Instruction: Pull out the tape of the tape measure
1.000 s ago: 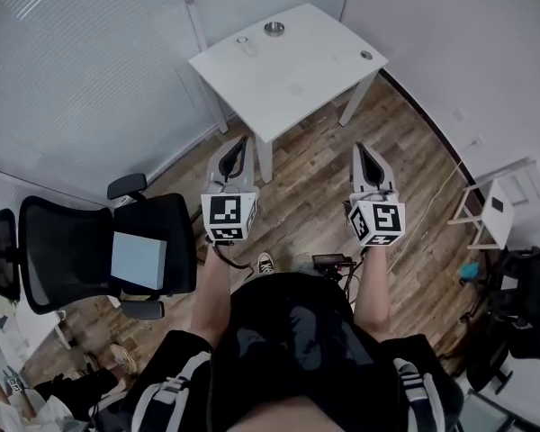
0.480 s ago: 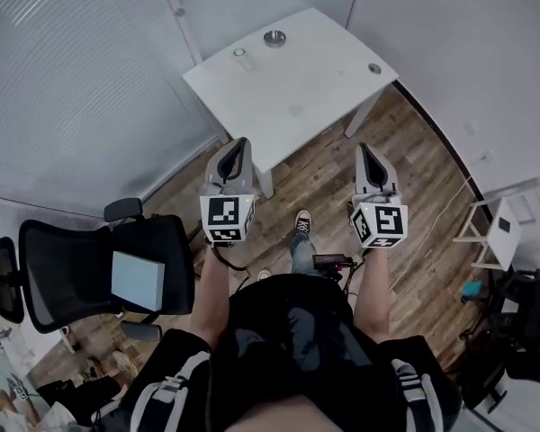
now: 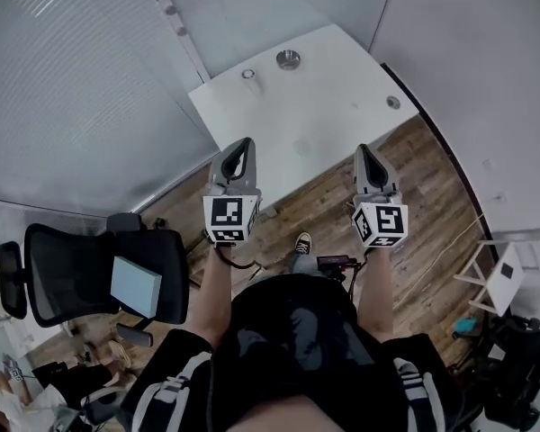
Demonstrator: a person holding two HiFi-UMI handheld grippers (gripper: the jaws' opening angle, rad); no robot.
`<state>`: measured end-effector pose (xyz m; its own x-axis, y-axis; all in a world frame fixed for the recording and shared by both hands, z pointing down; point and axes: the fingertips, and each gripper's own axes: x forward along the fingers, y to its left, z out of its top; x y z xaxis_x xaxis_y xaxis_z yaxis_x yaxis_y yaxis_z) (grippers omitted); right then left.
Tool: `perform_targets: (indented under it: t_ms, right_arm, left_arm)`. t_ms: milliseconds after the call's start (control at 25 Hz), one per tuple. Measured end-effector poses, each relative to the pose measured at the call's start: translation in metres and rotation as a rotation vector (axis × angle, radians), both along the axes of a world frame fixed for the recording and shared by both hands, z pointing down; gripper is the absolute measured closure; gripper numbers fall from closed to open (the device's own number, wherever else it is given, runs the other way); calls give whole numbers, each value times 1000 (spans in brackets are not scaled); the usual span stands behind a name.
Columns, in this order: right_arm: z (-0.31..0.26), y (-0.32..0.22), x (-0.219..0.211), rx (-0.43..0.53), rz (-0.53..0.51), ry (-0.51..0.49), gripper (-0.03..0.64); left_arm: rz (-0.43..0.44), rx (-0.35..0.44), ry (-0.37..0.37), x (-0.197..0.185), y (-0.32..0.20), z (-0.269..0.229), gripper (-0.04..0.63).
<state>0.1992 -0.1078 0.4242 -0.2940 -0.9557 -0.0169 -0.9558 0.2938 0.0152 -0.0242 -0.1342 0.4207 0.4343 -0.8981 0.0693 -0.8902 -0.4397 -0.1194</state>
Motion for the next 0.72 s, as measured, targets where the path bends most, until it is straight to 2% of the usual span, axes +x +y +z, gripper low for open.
perform_targets:
  t_ms: [280,720]
  right_arm:
    - [-7,-41,-15,-3,-26,-3,614]
    - [-10,-81,-38,-1,-7,-9,614]
  left_arm:
    - [-26,2,15,-19,-33,-9,594]
    - [6,-15,27,-41,-76,1,595]
